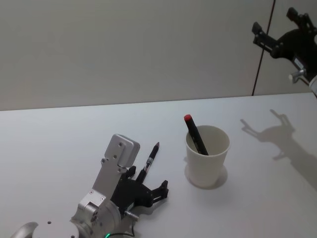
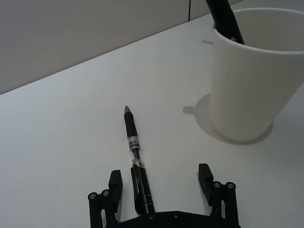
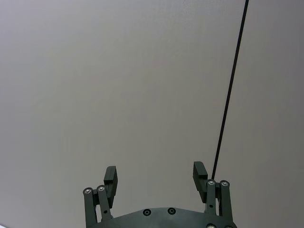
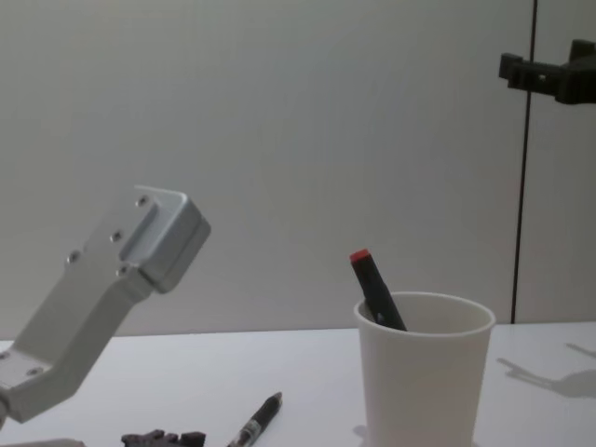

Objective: Place the pen into the pen holder.

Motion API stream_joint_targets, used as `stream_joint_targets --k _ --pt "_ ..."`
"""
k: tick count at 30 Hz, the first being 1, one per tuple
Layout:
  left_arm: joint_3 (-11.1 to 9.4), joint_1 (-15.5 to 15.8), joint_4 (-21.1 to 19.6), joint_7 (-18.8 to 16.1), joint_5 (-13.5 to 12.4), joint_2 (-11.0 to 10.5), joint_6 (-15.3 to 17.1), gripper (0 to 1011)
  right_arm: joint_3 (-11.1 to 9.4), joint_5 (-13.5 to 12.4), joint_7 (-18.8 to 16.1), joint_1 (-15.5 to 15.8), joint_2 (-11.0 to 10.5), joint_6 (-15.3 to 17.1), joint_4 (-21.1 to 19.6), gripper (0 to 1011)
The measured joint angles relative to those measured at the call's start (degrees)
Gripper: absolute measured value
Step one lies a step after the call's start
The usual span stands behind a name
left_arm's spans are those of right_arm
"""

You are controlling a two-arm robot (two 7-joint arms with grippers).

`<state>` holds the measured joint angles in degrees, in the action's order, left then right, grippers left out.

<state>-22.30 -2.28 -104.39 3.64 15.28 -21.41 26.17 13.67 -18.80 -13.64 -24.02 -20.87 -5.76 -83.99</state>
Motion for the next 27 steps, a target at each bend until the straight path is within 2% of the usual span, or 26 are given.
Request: stream_joint_targets --k 11,22,23,27 --pt "0.0 -0.1 0.1 0.4 0.0 0.2 0.1 1001 0.0 0.0 0.0 0.0 0.0 0.0 0.0 1001" --pt "0.0 -0.1 0.2 0.6 0.0 0.3 0.1 733 0.0 0.0 0.0 0.0 0.0 0.0 0.0 1001" --pt "0.0 -0.1 0.2 0.6 0.0 0.3 0.1 676 0.0 0.0 0.0 0.0 0.0 0.0 0.0 1001" --pt "0.0 -0.1 0.2 0.6 0.0 0.3 0.1 566 0.0 0.0 0.0 0.0 0.0 0.0 0.0 1001"
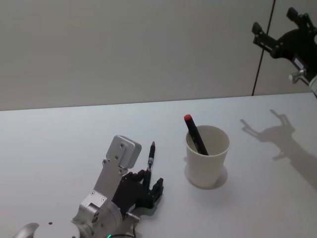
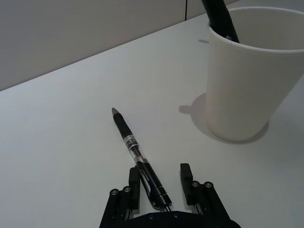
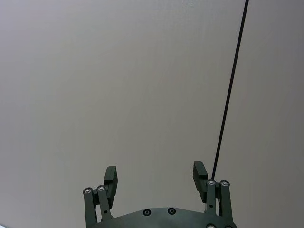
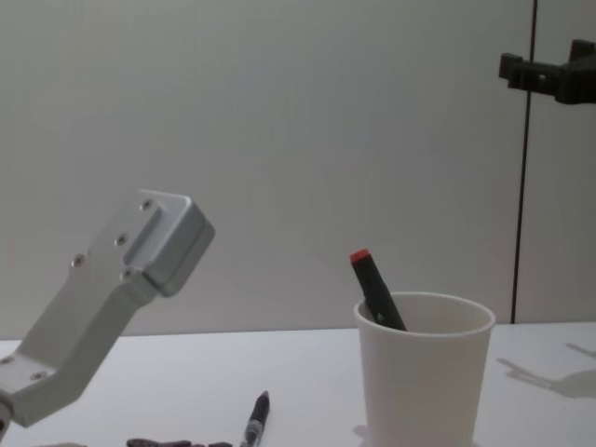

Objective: Place the pen into the pen holder.

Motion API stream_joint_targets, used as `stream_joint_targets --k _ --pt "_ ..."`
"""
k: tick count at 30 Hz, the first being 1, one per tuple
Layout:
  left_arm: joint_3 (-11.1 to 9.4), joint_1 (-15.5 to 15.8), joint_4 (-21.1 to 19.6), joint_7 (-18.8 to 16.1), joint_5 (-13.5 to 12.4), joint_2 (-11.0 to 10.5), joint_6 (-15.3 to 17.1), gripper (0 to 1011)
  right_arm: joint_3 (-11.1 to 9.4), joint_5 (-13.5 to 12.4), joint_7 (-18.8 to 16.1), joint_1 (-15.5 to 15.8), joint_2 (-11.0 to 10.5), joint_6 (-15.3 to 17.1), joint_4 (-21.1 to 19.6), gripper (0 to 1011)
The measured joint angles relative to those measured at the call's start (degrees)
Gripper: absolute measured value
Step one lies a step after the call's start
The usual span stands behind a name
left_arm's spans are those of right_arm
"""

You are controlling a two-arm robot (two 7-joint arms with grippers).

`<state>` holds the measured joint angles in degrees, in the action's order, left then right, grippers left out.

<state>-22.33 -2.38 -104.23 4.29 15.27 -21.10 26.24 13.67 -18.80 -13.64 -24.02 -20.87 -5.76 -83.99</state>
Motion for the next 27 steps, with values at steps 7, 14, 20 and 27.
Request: stream_joint_targets --k 7,14,20,27 --pt "0.0 0.0 0.0 0.0 0.0 0.0 0.0 344 0.0 0.0 0.0 0.0 0.0 0.0 0.0 1001" --pt "0.0 0.0 0.0 0.1 0.0 0.0 0.0 165 0.0 0.0 0.0 0.0 0.0 0.0 0.0 1001" --pt "0.0 0.0 0.0 0.1 0.0 0.0 0.0 164 0.0 0.0 0.0 0.0 0.0 0.0 0.0 1001" --pt "0.0 0.0 0.0 0.1 0.0 0.0 0.0 165 0.0 0.0 0.0 0.0 0.0 0.0 0.0 1001"
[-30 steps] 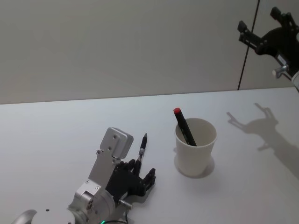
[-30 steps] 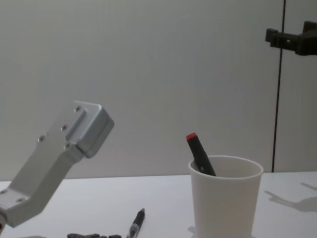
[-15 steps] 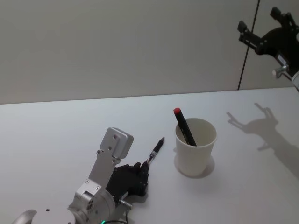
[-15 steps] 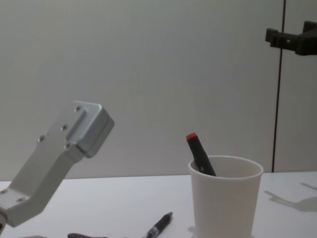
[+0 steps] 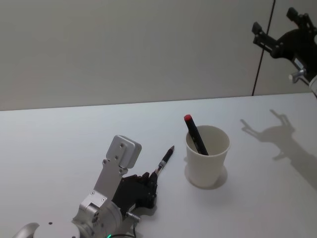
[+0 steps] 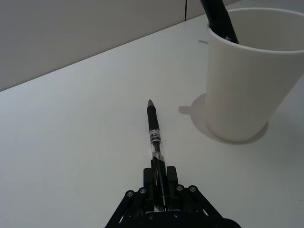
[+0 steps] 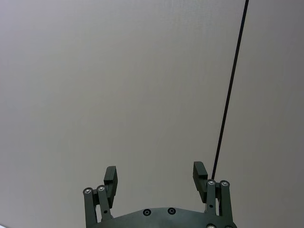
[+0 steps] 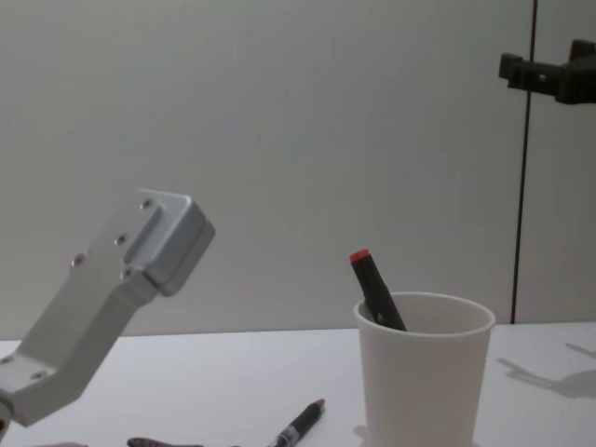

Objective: Place the pen into the pen holder.

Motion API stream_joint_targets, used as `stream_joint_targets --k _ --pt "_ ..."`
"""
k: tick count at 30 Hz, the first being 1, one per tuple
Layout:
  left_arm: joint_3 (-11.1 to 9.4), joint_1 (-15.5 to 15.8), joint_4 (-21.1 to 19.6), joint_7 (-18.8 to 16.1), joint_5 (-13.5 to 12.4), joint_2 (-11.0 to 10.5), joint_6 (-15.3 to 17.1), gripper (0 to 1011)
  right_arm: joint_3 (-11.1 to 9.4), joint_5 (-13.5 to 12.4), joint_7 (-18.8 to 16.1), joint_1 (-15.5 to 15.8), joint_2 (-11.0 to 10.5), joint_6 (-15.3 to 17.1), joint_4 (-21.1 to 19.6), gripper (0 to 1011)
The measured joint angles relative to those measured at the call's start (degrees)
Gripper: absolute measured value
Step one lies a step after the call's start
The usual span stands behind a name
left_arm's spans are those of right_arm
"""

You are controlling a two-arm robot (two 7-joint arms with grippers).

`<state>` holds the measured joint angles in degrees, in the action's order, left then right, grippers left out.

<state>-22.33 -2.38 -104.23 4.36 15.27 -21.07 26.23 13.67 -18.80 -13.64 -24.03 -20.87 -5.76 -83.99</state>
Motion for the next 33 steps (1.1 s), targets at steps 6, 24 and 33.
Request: stream_joint_targets --k 6,24,33 --pt "0.0 0.0 0.0 0.0 0.0 0.0 0.0 164 0.0 0.0 0.0 0.0 0.0 0.0 0.0 1001" --pt "0.1 0.0 0.1 0.0 0.0 0.1 -0.4 164 0.0 0.0 0.0 0.0 0.0 0.0 0.0 1002" --pt "0.3 0.6 0.6 -0.2 -1.4 0.5 -3.5 157 0.0 0.0 0.0 0.0 0.0 0.0 0.0 1001"
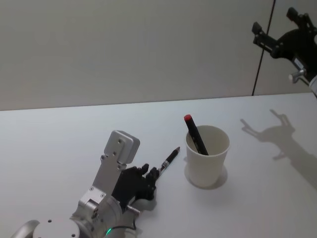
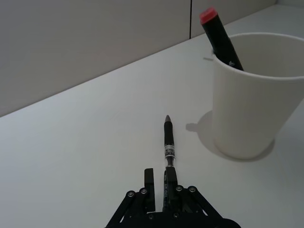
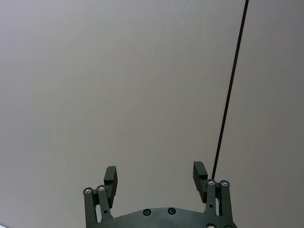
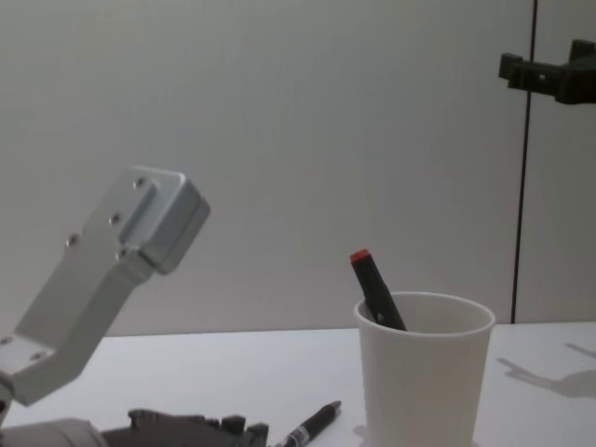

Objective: Place the pen into the pen holder.

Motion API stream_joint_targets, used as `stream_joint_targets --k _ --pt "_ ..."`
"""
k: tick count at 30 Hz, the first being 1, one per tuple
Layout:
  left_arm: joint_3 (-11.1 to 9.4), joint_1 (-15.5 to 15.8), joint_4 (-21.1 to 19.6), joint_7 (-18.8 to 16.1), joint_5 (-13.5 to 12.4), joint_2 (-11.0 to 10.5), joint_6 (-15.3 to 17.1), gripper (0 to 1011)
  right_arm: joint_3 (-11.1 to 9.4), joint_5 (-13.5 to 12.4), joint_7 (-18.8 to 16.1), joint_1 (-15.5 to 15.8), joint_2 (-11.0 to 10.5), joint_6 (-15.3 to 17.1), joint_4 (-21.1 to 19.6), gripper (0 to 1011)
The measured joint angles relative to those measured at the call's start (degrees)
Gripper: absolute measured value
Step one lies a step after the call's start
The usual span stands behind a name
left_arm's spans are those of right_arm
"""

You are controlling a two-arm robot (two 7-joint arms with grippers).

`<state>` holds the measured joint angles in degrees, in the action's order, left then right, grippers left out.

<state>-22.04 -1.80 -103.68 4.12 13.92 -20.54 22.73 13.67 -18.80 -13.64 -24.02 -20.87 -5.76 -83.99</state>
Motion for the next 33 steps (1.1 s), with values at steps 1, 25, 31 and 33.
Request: stream_joint_targets --k 1,25,31,33 --pt "0.0 0.1 0.0 -0.1 -0.2 0.0 -0.2 157 0.0 0.0 0.0 0.0 0.0 0.0 0.0 1001" --pt "0.3 -1.3 -2.1 -4.5 -2.4 0.3 -2.3 240 0.0 0.0 0.0 0.0 0.0 0.0 0.0 1001" --pt "0.4 -1.5 -2.3 -5.0 -2.4 0.3 -2.4 433 0.0 0.0 0.0 0.0 0.0 0.0 0.0 1001" --pt "0.4 -1.6 -2.4 -5.1 -2.4 0.3 -2.4 485 0.0 0.0 0.0 0.0 0.0 0.0 0.0 1001"
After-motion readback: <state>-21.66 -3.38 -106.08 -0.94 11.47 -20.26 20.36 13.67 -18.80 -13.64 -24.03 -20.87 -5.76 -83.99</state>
